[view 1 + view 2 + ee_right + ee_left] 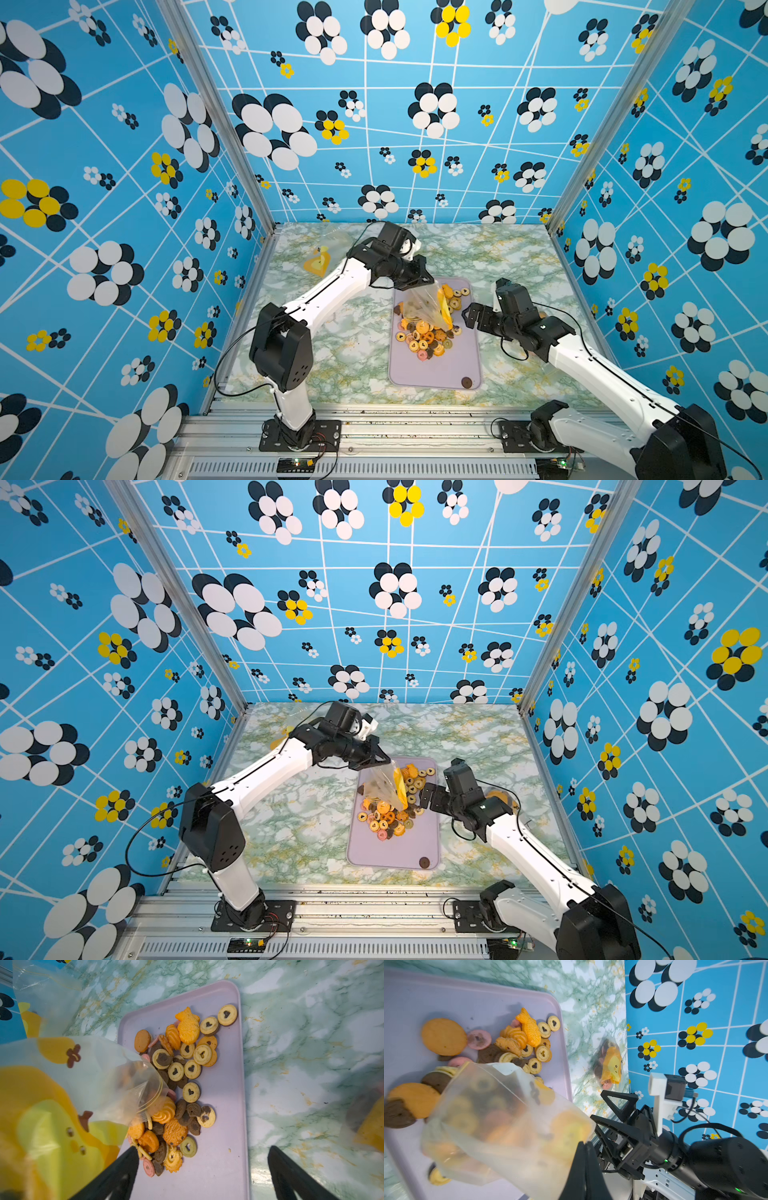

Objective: Pour cookies out of the ziploc bag
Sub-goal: 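Pour the cookies out of the ziploc bag onto the tray, then place the ziploc bag at the center of the board.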

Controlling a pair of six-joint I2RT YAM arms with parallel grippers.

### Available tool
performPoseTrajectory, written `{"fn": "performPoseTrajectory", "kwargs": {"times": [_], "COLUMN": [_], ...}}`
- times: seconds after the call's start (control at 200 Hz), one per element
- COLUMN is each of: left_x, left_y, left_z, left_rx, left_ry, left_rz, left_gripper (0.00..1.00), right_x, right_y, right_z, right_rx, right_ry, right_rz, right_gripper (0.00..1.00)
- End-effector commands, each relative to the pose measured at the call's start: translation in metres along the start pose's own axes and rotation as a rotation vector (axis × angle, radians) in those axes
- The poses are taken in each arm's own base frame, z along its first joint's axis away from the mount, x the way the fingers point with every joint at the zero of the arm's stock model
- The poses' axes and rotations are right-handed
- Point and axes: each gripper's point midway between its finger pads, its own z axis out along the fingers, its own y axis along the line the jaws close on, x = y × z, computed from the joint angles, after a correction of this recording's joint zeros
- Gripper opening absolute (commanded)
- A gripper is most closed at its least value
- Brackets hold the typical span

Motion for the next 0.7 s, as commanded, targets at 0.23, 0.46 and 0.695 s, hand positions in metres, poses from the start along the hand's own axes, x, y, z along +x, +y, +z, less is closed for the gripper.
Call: {"fn": "performPoseTrajectory", "kwargs": {"times": [0.23, 0.46, 0.695], "left_x": [-0.049, -0.035, 0.015], "left_y": [0.05, 0.13, 0.185], "left_z": [-0.156, -0.236, -0.286], "left_rx": [-0.028, -0.069, -0.117], "left_ry": [-0.321, -0.535, -0.677], "left_rz": [-0.167, -0.412, -0.64], "left_gripper": [0.0, 0.0, 0.0], "right_x": [-0.004, -0.009, -0.012], "right_y": [0.006, 0.014, 0.024], "right_z": [0.007, 0.012, 0.015], "right_rx": [-0.031, -0.054, -0.086], "right_ry": [-0.001, 0.008, 0.027], "right_rz": [-0.001, -0.004, -0.021], "right_gripper": [0.99, 0.99, 0.99]}}
